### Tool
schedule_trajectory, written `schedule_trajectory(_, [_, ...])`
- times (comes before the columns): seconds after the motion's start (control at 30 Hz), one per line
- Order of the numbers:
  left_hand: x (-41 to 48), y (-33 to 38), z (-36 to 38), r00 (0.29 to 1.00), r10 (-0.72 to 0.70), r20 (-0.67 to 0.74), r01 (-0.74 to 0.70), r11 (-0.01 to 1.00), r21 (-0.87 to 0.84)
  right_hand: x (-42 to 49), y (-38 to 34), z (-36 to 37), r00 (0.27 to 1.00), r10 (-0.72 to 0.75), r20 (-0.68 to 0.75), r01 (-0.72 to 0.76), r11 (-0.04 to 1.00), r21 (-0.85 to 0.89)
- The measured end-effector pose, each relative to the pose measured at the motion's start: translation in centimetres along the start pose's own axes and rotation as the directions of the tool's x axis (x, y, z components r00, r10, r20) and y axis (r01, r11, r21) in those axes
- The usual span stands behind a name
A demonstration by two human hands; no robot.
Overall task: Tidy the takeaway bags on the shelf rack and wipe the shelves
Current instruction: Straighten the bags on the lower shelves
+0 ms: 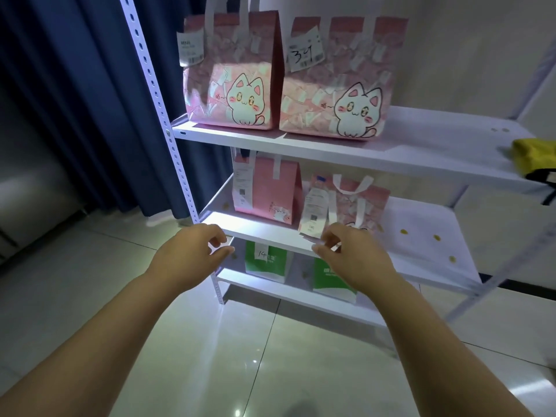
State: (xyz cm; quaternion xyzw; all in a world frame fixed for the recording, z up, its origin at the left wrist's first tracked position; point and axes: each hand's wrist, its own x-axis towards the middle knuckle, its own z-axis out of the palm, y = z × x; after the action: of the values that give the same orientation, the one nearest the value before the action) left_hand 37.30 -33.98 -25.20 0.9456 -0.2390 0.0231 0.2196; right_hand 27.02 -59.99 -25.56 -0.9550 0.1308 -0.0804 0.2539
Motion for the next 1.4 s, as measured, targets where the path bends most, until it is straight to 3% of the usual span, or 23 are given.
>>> schedule_trajectory(0.3, [8.4,-6.8,1.8,0.996,-0.001,0.093,0.000,1.000,0.012,8.7,-2.7,5.7,0.995,0.052,0.081,-0.049,0.998,-0.032])
schedule_trajectory(0.6, [19.6,-14.7,7.1,0.967,0.106,0.231,-0.103,0.994,-0.027,16.6,-2.9,13.0,0.959,0.277,0.058,-0.278,0.961,-0.003])
schedule_trajectory(0.83, [25.0,-18.9,13.0,0.960,0.091,0.264,-0.078,0.995,-0.058,21.4,0.0,18.5,0.920,0.390,0.043,-0.390,0.921,0.003])
schedule_trajectory(1.03, [28.1,-21.0,20.0,0.976,0.138,0.171,-0.122,0.987,-0.105,24.4,4.2,23.3,0.931,0.359,-0.067,-0.359,0.933,0.006])
schedule_trajectory(1.23, [29.6,-23.5,25.2,0.986,0.168,-0.023,-0.170,0.974,-0.153,26.0,6.9,27.8,0.943,0.251,-0.218,-0.249,0.968,0.039])
schedule_trajectory(1.4, [31.2,-24.7,28.7,0.962,0.147,-0.231,-0.192,0.964,-0.183,27.4,9.1,30.4,0.903,0.190,-0.385,-0.222,0.974,-0.040])
